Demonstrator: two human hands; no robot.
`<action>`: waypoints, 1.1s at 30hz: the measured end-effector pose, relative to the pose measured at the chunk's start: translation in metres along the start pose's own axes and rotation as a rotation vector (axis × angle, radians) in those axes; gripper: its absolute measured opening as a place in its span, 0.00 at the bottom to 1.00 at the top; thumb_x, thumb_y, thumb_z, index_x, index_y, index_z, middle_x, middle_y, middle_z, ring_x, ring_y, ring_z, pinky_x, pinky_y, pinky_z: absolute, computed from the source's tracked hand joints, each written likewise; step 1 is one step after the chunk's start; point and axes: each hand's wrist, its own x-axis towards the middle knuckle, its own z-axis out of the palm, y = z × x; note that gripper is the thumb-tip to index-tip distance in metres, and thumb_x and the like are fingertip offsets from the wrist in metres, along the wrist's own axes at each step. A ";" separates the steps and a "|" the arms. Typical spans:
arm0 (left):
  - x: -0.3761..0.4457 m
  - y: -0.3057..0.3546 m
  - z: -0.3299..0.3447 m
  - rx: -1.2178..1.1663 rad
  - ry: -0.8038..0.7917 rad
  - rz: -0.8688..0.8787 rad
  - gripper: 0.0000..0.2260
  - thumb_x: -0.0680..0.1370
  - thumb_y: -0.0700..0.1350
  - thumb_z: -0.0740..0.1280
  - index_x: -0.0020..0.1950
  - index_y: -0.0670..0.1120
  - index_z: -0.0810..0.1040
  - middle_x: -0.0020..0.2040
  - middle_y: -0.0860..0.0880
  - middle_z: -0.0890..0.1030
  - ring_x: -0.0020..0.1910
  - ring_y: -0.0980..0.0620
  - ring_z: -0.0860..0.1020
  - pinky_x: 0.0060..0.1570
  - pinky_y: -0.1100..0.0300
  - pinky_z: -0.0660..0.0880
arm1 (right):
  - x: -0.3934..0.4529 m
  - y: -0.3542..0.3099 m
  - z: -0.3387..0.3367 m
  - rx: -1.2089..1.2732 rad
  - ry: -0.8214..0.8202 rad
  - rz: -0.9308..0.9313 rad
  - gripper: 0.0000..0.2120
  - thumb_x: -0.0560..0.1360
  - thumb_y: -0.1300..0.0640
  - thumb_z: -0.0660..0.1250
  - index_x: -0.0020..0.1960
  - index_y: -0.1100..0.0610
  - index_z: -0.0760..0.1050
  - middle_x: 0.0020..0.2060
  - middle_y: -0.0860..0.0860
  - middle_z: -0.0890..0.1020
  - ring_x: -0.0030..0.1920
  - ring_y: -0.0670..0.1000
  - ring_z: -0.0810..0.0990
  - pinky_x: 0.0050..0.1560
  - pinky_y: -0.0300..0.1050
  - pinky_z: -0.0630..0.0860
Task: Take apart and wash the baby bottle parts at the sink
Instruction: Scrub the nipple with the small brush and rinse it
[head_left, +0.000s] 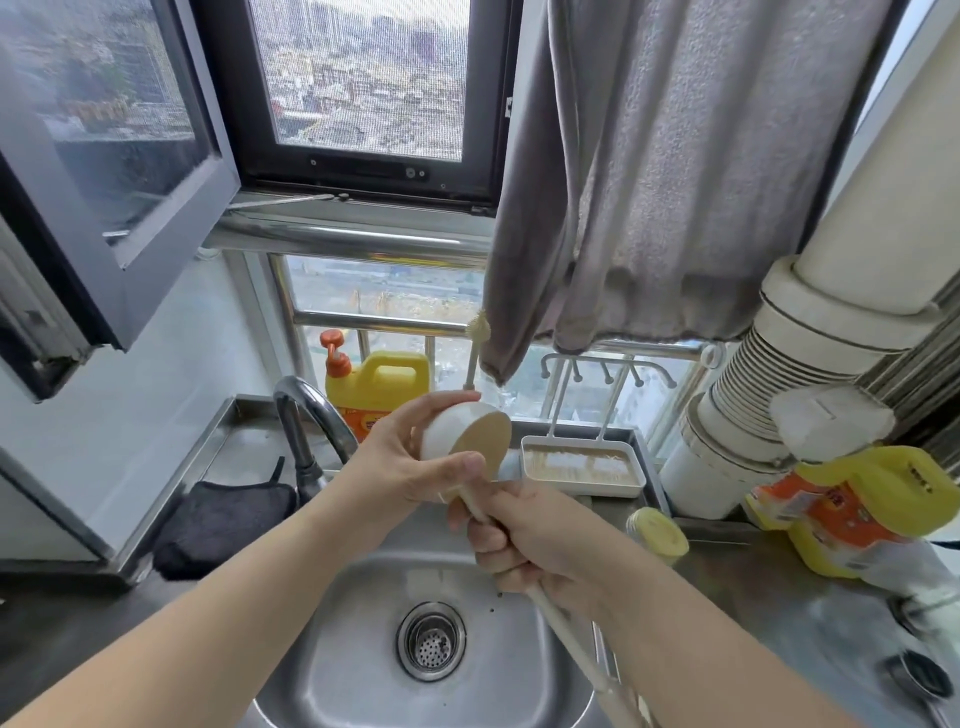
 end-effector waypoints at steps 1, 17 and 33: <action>0.000 -0.002 0.000 0.013 0.004 -0.024 0.34 0.50 0.57 0.83 0.55 0.55 0.82 0.45 0.48 0.82 0.41 0.48 0.82 0.39 0.57 0.79 | 0.002 0.000 0.000 -0.154 0.072 -0.022 0.20 0.78 0.41 0.58 0.40 0.56 0.75 0.24 0.46 0.68 0.22 0.43 0.62 0.22 0.34 0.60; 0.006 -0.001 0.003 0.009 -0.023 -0.025 0.35 0.50 0.56 0.83 0.56 0.53 0.82 0.50 0.41 0.80 0.40 0.45 0.81 0.38 0.55 0.79 | 0.014 -0.003 -0.012 -0.356 0.231 -0.106 0.16 0.80 0.49 0.59 0.36 0.52 0.75 0.25 0.46 0.70 0.23 0.44 0.65 0.24 0.37 0.62; -0.001 -0.004 0.011 0.138 0.062 -0.123 0.22 0.63 0.47 0.80 0.55 0.54 0.81 0.47 0.51 0.83 0.42 0.52 0.82 0.38 0.55 0.80 | 0.012 0.003 -0.006 -1.059 0.502 -0.386 0.16 0.81 0.49 0.54 0.47 0.56 0.77 0.45 0.55 0.81 0.41 0.53 0.73 0.38 0.44 0.65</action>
